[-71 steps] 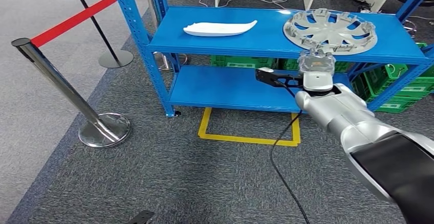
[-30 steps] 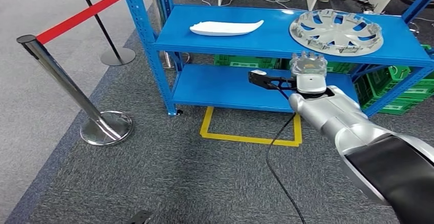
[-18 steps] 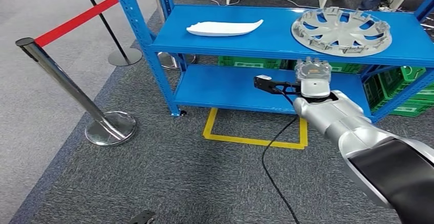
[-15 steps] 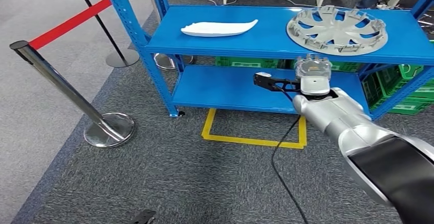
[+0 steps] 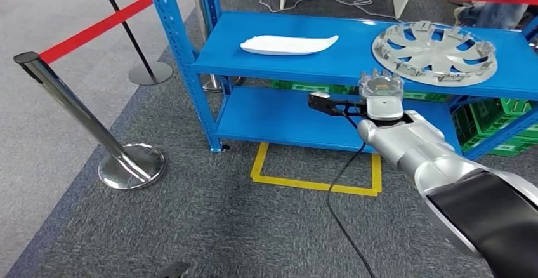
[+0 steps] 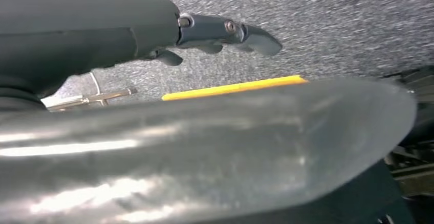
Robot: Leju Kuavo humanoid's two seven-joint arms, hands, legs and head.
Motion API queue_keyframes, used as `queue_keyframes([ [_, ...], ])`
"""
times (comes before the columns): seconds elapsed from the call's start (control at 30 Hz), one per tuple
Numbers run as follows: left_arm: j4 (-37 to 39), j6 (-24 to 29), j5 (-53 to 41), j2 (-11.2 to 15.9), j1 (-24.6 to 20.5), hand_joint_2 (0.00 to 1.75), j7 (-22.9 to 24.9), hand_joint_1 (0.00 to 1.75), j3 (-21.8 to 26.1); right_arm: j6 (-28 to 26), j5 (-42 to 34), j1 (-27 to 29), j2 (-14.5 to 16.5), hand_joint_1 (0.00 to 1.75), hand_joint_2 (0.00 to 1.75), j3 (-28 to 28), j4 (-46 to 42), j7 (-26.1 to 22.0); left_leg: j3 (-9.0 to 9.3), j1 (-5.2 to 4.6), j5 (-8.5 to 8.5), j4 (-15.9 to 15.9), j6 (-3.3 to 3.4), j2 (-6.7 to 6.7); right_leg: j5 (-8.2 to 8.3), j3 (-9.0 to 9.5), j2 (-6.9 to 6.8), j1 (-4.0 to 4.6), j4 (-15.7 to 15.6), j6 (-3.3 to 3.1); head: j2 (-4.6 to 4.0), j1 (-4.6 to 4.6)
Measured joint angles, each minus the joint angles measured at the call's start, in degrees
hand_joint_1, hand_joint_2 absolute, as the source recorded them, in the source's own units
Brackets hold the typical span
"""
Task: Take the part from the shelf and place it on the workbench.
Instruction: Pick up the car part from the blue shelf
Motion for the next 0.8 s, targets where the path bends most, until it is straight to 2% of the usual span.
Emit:
queue_keyframes([
  [0.07,0.0,0.0,0.1,0.0,0.0,0.00,-0.1,0.00,0.0,0.1,0.1,0.5,-0.1,0.00,1.75,-0.2,0.0,-0.1,0.78,-0.09,-0.68,0.0,0.34,-0.16,-2.07,-4.97,0.04,0.14,7.3,0.06,0.00,0.05],
  [0.1,0.0,0.0,0.2,0.0,0.1,0.00,-0.2,0.00,0.0,0.1,0.2,0.8,-0.1,0.00,1.75,-0.4,0.0,-0.1,1.20,-0.13,-1.04,0.0,0.39,-0.27,-2.23,-6.88,0.04,0.16,9.2,0.12,-0.01,0.05],
  [0.13,0.0,0.0,0.2,0.0,0.2,0.00,-0.2,0.00,0.1,0.1,0.2,1.1,-0.2,0.00,1.75,-0.5,0.0,-0.2,1.69,-0.15,-1.44,0.1,0.37,-0.41,-1.14,-7.89,0.04,0.17,9.1,0.11,0.00,0.07],
  [0.17,0.0,0.0,0.3,0.0,0.3,0.00,-0.2,0.00,0.1,0.1,0.3,1.2,-0.2,0.00,1.75,-0.6,0.0,-0.2,2.29,-0.17,-1.89,0.1,0.30,-0.51,1.22,-7.80,0.04,0.17,6.8,0.06,0.00,0.06],
  [0.23,0.0,0.0,0.4,-0.1,0.3,0.00,-0.3,0.00,0.1,0.1,0.3,1.1,-0.2,0.00,1.75,-0.8,0.0,-0.3,3.57,-0.21,-2.88,0.1,0.02,-0.62,7.02,-5.75,0.08,0.24,-0.9,-0.19,0.00,0.01],
  [0.27,0.0,0.0,0.4,-0.1,0.3,0.00,-0.3,0.00,0.1,0.1,0.3,1.0,-0.2,0.00,1.75,-0.9,0.0,-0.3,3.94,-0.24,-3.28,0.2,-0.21,-0.65,8.47,-4.64,0.11,0.35,-4.2,-0.42,0.00,0.03],
  [0.3,0.0,0.0,0.4,-0.1,0.2,0.00,-0.4,0.00,0.2,0.1,0.4,1.0,-0.2,0.00,1.75,-1.0,0.0,-0.3,4.10,-0.25,-3.58,0.2,-0.48,-0.67,9.26,-3.94,0.13,0.48,-6.0,-0.73,0.00,-0.01],
  [0.33,0.0,0.0,0.4,-0.1,0.2,0.00,-0.4,0.00,0.2,0.1,0.4,0.9,-0.2,0.00,1.75,-1.0,0.0,-0.4,4.15,-0.28,-3.71,0.2,-0.78,-0.66,9.06,-3.61,0.14,0.62,-6.8,-1.06,0.00,-0.04],
  [0.4,0.1,0.0,0.4,-0.1,0.2,0.00,-0.4,0.00,0.3,0.1,0.4,0.9,-0.2,0.00,1.75,-1.0,0.0,-0.4,4.10,-0.31,-3.60,0.1,-0.72,-0.62,9.64,-3.32,0.18,0.62,-7.3,-1.22,0.01,-0.07],
  [0.47,0.1,-0.2,0.4,-0.1,0.3,0.00,-0.4,0.00,0.3,0.1,0.5,0.9,-0.3,0.00,0.87,-1.1,-0.1,-0.4,4.03,-0.36,-3.33,0.0,-0.26,-0.57,9.87,-3.35,0.40,0.53,-7.5,-1.06,0.01,-0.07],
  [0.53,0.1,-0.3,0.3,-0.1,0.2,0.00,-0.6,0.00,0.3,0.1,0.7,1.0,-0.3,0.00,0.00,-1.1,-0.1,-0.5,4.07,-0.37,-3.27,-0.2,-0.15,-0.50,9.75,-3.41,0.62,0.55,-7.6,-1.29,0.01,-0.08],
  [0.6,0.1,-0.5,0.1,-0.1,0.1,0.00,-0.8,0.00,0.3,-0.1,0.6,1.0,-0.3,0.00,0.00,-1.4,-0.1,-0.6,4.33,-0.33,-3.43,-0.7,-0.29,-0.42,9.62,-3.44,0.70,0.63,-7.5,-1.49,0.01,-0.07],
  [0.7,0.1,-0.8,-0.1,0.0,0.0,0.00,-1.3,0.00,0.3,-0.6,0.1,1.0,-0.3,0.00,0.00,-2.5,-0.1,-0.7,4.54,-0.21,-3.62,-1.2,-1.04,-0.39,9.57,-3.46,0.67,0.74,-7.5,-1.69,0.01,-0.04],
  [0.8,0.1,-1.0,-0.4,0.0,0.0,0.00,-1.5,0.00,0.3,-1.3,0.0,1.0,-0.3,0.00,0.00,-3.5,-0.1,-1.1,4.53,-0.17,-3.53,-1.3,-1.50,-0.40,9.65,-3.42,0.59,0.75,-7.5,-1.85,0.01,-0.03],
])
